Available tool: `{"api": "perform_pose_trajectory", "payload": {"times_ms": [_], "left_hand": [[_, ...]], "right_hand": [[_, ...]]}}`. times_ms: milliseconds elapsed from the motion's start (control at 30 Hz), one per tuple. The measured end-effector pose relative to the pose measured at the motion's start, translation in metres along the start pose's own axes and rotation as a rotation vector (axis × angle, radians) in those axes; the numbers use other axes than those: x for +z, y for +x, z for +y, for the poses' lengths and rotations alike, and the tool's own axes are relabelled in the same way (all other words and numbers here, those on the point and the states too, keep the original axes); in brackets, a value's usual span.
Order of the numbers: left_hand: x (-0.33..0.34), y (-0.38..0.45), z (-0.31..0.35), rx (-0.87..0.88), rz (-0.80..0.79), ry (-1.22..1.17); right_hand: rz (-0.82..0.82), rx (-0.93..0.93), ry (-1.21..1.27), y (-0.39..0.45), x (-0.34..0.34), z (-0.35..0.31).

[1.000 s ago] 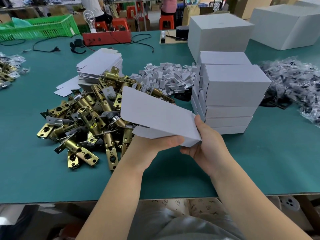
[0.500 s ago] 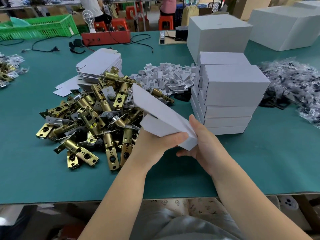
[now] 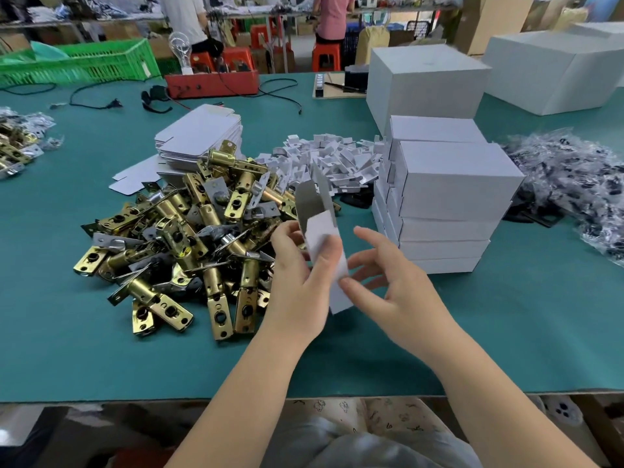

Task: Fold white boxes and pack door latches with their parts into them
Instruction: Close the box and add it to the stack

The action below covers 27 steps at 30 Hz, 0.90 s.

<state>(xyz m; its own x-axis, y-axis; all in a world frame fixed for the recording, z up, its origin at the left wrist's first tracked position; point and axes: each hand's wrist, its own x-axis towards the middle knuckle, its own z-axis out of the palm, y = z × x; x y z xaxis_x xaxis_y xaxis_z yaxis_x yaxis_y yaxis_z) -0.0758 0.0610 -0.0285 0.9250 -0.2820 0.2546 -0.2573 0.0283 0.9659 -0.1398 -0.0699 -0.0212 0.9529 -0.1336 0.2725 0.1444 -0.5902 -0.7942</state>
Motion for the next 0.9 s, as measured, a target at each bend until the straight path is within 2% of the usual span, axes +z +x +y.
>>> {"api": "perform_pose_trajectory", "payload": {"times_ms": [133,300,467,533,633,667,733,800,900], "left_hand": [[-0.002,0.002,-0.002,0.021,-0.047,0.035],[-0.002,0.0,-0.006,0.041,-0.053,0.357],[-0.006,0.005,0.008,0.075,-0.223,0.418],[-0.013,0.018,0.019,0.1,-0.215,0.476],[-0.027,0.051,0.036,0.239,0.0,0.787],[-0.029,0.063,0.04,0.297,0.009,0.95],[-0.023,0.087,0.04,0.334,-0.145,1.341],[-0.013,0.103,0.039,0.267,-0.289,1.656],[-0.003,0.115,0.037,0.191,-0.382,1.901]], "right_hand": [[0.148,0.016,0.033,0.001,-0.002,0.01],[-0.007,-0.024,0.076,0.0,-0.004,0.013],[0.094,0.07,0.164,-0.001,-0.005,0.018],[0.108,0.097,0.167,-0.001,-0.007,0.02],[0.119,0.115,0.158,-0.002,-0.007,0.019],[0.122,0.12,0.151,-0.002,-0.007,0.019],[0.136,0.134,0.151,-0.003,-0.007,0.019],[0.146,0.151,0.163,-0.003,-0.006,0.02],[0.145,0.16,0.164,-0.004,-0.006,0.02]]}}
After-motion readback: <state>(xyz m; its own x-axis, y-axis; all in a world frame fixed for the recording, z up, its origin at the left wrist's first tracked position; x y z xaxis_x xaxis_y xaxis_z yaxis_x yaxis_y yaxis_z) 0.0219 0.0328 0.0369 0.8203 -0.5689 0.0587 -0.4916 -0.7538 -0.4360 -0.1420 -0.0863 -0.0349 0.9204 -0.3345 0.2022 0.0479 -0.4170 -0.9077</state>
